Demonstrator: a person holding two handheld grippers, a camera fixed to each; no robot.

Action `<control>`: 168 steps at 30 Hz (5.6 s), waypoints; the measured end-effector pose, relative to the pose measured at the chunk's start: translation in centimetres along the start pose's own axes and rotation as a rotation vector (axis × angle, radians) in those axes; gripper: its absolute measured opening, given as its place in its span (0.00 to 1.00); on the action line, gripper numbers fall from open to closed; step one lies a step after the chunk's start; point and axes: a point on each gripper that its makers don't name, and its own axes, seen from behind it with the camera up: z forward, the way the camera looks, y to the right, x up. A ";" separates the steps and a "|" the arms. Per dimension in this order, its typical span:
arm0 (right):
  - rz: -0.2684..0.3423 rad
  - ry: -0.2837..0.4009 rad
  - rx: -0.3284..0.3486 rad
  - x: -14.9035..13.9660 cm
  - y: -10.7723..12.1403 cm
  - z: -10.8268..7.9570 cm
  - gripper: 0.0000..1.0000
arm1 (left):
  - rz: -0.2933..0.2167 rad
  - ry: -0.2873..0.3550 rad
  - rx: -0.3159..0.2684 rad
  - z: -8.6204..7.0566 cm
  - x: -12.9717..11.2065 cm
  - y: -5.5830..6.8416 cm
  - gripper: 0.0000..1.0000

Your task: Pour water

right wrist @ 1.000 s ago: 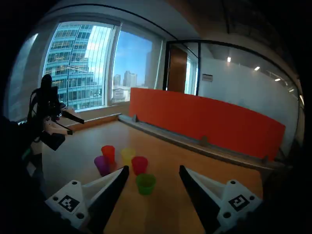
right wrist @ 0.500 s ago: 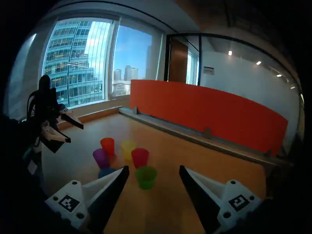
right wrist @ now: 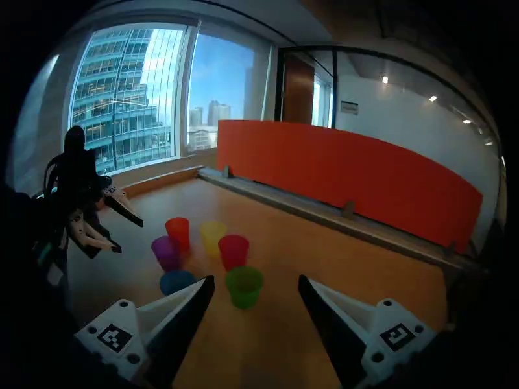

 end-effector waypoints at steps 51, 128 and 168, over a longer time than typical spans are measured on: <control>0.021 -0.046 0.009 -2.9 1.4 2.3 1.00 | 0.056 -0.244 -0.056 11.2 -6.9 1.9 0.97; 0.019 -0.044 0.009 -4.1 1.1 6.7 1.00 | 0.011 0.176 0.101 3.6 6.2 -1.5 0.87; 0.017 -0.160 0.074 -9.3 -2.3 15.2 1.00 | 0.002 0.296 0.259 -3.5 10.8 -7.1 0.87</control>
